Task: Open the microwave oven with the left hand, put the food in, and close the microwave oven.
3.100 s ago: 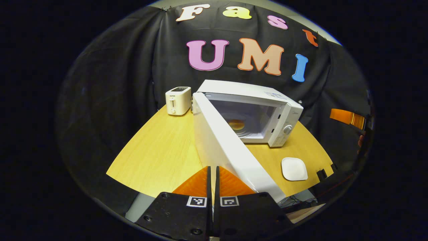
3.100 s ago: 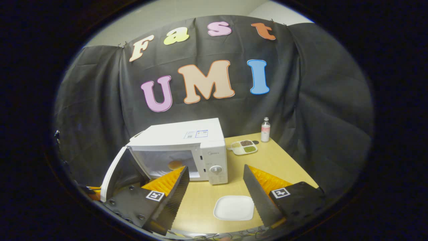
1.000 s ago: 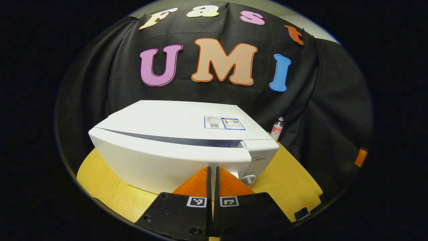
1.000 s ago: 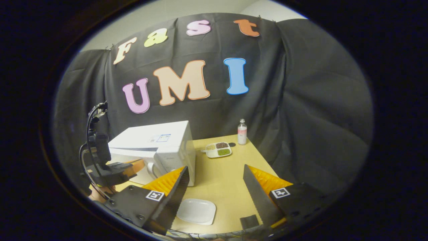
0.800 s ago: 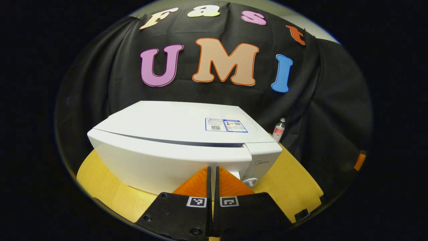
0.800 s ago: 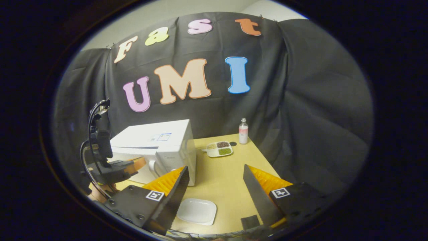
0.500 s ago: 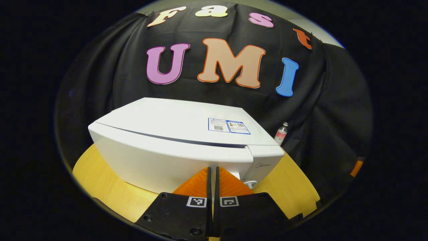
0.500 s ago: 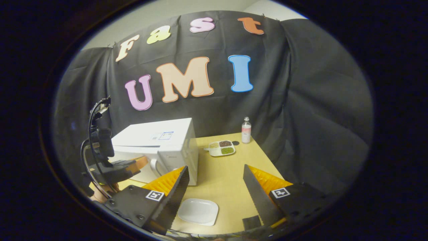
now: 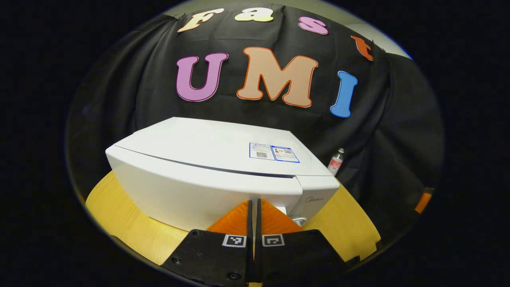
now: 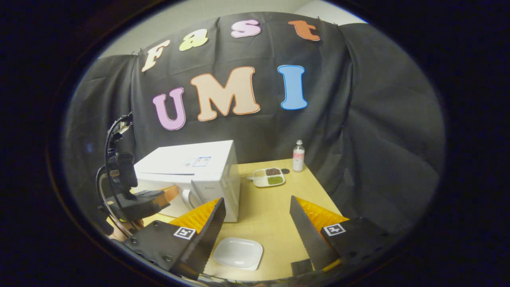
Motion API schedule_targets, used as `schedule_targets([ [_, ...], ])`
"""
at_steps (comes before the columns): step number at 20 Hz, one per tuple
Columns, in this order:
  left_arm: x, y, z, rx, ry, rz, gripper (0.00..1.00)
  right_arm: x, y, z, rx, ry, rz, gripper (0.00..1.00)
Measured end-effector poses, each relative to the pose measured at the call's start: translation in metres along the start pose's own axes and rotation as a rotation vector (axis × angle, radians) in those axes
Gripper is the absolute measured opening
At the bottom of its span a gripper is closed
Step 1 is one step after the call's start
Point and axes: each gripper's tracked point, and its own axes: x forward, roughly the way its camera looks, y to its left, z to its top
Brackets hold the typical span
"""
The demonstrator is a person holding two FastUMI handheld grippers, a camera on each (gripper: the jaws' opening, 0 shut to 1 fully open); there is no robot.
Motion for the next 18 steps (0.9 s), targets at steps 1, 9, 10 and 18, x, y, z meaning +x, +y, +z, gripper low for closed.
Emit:
schedule_targets([
  [1,0.0,0.0,0.001,-0.002,-0.002,0.0,0.0,0.0,0.0,0.0,-0.001,0.002,0.001,0.92],
  [9,0.007,0.002,0.004,0.003,-0.019,0.008,0.0,-0.004,0.004,-0.001,-0.022,0.004,0.012,0.92],
  [10,0.006,0.002,0.005,0.006,-0.02,0.007,0.0,-0.004,0.006,-0.001,-0.022,0.001,0.013,0.92],
  [18,-0.069,0.019,0.043,0.052,-0.117,0.028,0.0,0.006,0.031,0.001,-0.018,0.002,0.056,0.92],
])
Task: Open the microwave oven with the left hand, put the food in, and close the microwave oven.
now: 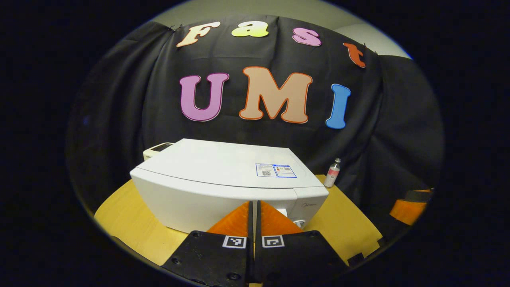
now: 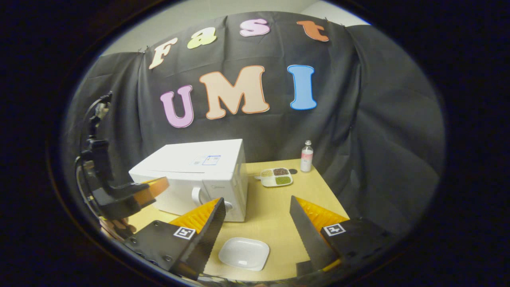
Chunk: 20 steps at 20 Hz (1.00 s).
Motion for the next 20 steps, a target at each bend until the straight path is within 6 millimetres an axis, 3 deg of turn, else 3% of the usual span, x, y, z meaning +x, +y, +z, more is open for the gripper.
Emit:
schedule_targets([
  [2,-0.018,0.011,0.004,-0.025,-0.003,0.021,0.0,0.003,0.008,0.002,0.0,-0.002,0.013,0.92],
  [3,-0.026,0.02,0.007,-0.032,-0.007,0.038,0.0,0.004,0.013,0.004,-0.001,-0.006,0.019,1.0],
  [4,-0.034,0.029,0.006,-0.034,-0.009,0.054,0.03,0.005,0.016,0.004,-0.002,-0.008,0.025,1.0],
  [5,-0.04,0.037,0.008,-0.032,-0.012,0.072,0.13,0.005,0.019,0.005,-0.003,-0.007,0.028,0.92],
  [8,-0.052,0.053,0.008,-0.036,-0.003,0.094,0.38,0.005,0.028,0.006,-0.008,-0.003,0.033,0.92],
  [10,-0.057,0.061,0.015,-0.022,-0.037,0.097,0.96,0.004,0.033,0.009,-0.015,-0.005,0.032,0.92],
  [20,-0.079,0.073,0.044,0.03,-0.097,0.077,0.96,-0.011,0.059,0.024,-0.036,-0.046,0.031,0.92],
])
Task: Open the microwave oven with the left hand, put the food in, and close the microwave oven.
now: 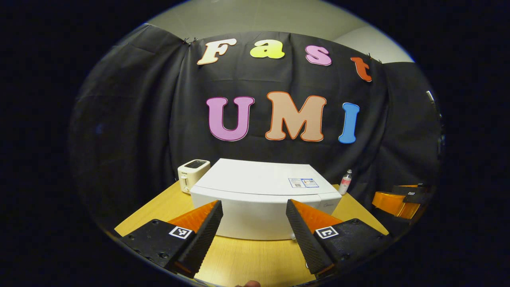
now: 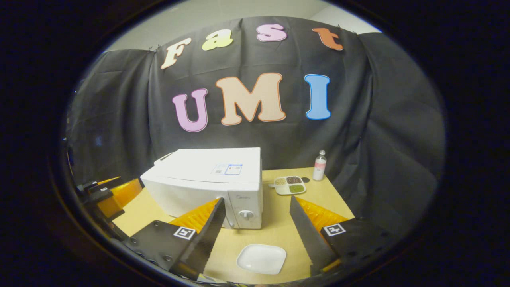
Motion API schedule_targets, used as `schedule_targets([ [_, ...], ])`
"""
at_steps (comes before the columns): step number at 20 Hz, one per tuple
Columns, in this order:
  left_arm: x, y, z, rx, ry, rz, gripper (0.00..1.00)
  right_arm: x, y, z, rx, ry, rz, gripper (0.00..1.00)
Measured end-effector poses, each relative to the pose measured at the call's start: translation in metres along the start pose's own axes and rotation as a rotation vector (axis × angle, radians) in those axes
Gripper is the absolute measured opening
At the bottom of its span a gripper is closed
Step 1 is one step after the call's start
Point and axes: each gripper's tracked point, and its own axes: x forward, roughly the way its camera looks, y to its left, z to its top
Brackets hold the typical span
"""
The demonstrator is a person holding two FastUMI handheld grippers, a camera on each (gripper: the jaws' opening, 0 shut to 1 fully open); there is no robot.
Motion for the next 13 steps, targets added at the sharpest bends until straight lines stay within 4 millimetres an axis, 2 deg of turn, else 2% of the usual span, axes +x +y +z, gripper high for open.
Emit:
schedule_targets([
  [8,-0.009,0.009,-0.003,0.021,0.009,0.002,0.96,-0.006,0.016,-0.001,0.002,0.006,0.023,0.92],
  [11,-0.008,0.017,-0.002,0.002,-0.008,0.037,0.96,-0.001,0.011,0.0,-0.026,0.001,0.02,0.92],
  [13,-0.002,0.018,-0.011,-0.028,0.015,0.05,0.96,0.005,0.0,0.0,-0.042,0.011,0.012,0.92],
])
